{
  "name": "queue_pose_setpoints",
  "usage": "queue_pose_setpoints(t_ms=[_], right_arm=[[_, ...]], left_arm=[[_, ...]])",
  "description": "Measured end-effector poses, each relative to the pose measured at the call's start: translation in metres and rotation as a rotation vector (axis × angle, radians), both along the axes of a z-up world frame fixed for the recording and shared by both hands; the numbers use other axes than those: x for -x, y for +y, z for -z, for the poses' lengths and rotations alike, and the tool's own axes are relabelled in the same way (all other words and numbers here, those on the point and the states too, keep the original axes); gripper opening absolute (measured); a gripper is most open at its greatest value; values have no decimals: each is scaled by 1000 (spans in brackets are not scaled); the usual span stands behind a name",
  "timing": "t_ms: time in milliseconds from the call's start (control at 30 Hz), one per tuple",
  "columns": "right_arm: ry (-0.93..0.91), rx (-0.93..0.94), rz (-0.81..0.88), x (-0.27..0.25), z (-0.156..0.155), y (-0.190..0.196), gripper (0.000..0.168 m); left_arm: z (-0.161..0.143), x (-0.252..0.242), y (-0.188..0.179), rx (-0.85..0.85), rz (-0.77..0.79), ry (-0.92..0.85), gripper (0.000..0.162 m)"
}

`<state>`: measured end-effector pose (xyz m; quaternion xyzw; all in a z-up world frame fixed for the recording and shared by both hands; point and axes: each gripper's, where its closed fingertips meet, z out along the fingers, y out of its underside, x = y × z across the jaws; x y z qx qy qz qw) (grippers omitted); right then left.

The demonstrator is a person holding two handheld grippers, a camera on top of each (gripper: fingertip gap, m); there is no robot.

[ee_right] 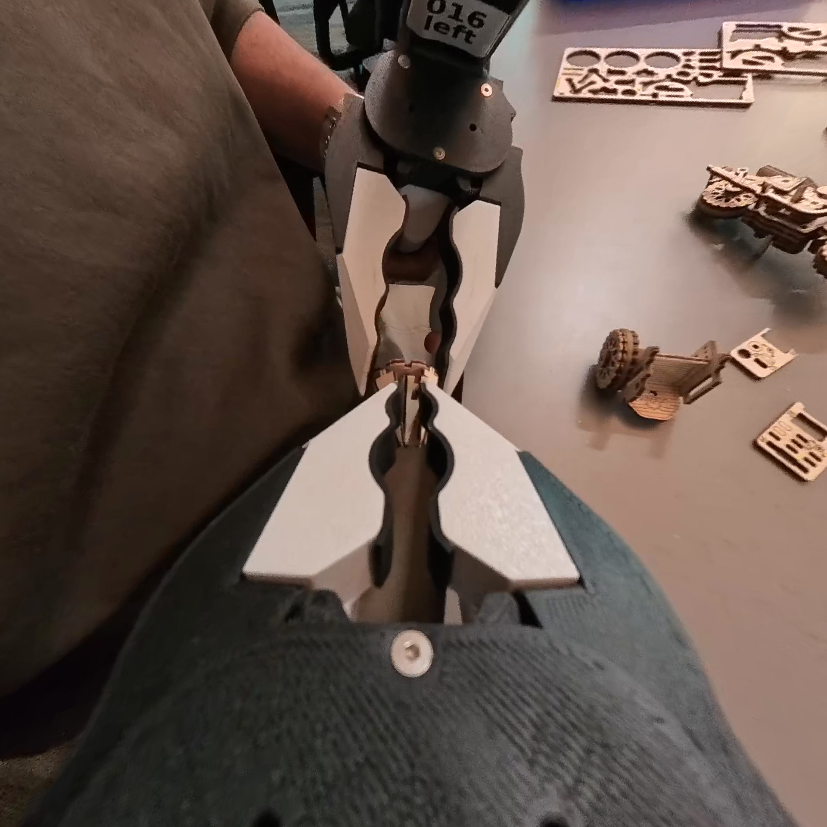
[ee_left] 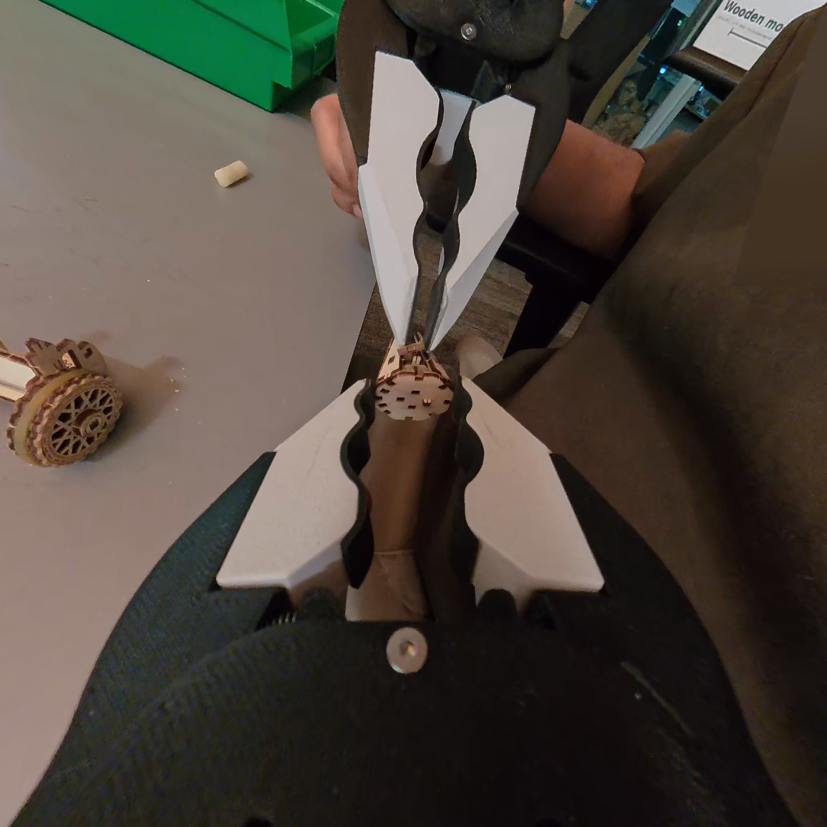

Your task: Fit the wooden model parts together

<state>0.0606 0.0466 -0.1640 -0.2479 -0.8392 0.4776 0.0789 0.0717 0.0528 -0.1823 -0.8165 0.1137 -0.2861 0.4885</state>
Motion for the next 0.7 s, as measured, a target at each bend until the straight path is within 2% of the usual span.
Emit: queue_pose_setpoints(t_ms=[433, 600, 700], right_arm=[[28, -20, 84, 14, 1, 7, 1], [52, -34, 213, 29, -3, 37, 1], [20, -180, 335, 38, 22, 70, 1]], left_arm=[[9, 10, 4, 67, -62, -23, 32], [12, 13, 5, 85, -75, -32, 32], [13, 13, 5, 93, -78, -37, 32]])
